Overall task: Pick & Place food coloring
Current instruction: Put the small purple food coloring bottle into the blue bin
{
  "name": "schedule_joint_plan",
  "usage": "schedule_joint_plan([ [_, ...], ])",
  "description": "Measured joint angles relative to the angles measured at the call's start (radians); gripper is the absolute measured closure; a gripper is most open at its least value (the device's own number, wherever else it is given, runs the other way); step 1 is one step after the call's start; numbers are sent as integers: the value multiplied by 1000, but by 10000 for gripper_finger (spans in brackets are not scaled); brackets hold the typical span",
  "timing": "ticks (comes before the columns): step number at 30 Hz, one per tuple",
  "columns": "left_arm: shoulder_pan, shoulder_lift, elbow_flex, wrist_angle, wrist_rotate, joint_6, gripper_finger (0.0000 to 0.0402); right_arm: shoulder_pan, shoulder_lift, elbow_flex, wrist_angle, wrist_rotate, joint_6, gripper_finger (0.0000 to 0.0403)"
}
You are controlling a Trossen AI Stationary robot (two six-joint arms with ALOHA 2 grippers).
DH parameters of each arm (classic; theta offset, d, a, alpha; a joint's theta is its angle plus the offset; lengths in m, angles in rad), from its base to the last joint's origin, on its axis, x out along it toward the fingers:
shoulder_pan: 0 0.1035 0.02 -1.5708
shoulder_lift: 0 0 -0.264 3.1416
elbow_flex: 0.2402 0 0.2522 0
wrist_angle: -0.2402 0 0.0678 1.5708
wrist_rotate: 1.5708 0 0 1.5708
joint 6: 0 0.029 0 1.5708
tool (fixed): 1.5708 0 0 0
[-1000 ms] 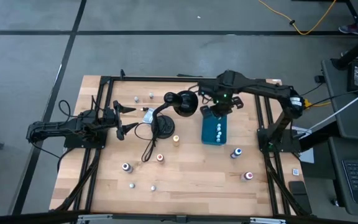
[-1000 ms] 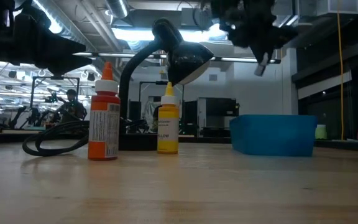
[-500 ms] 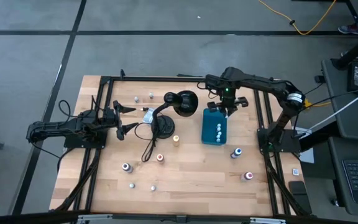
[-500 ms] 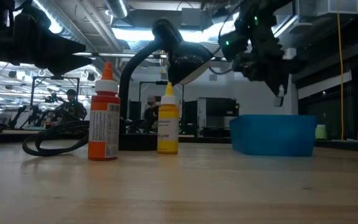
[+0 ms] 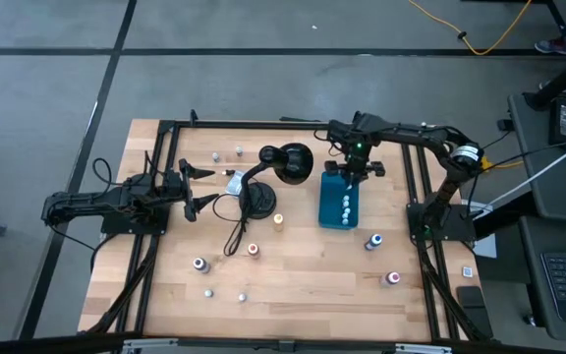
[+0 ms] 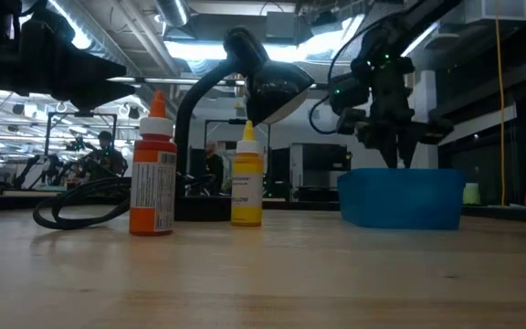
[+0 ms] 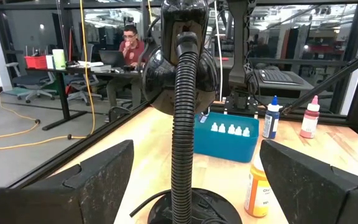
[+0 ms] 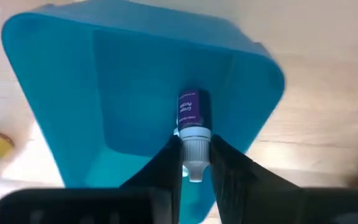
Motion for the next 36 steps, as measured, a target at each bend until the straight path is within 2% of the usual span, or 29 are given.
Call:
schedule_joint_plan([
  [3,0,0,0,0,0,0,56,-5,0,-24,40,-35,17,332],
  [14,0,0,0,0,0,0,56,-11,0,-85,101,-35,84,332],
  [30,0,0,0,0,0,0,56,-18,0,-160,202,-53,91,335],
  [36,0,0,0,0,0,0,56,-19,0,-160,217,-52,91,311],
])
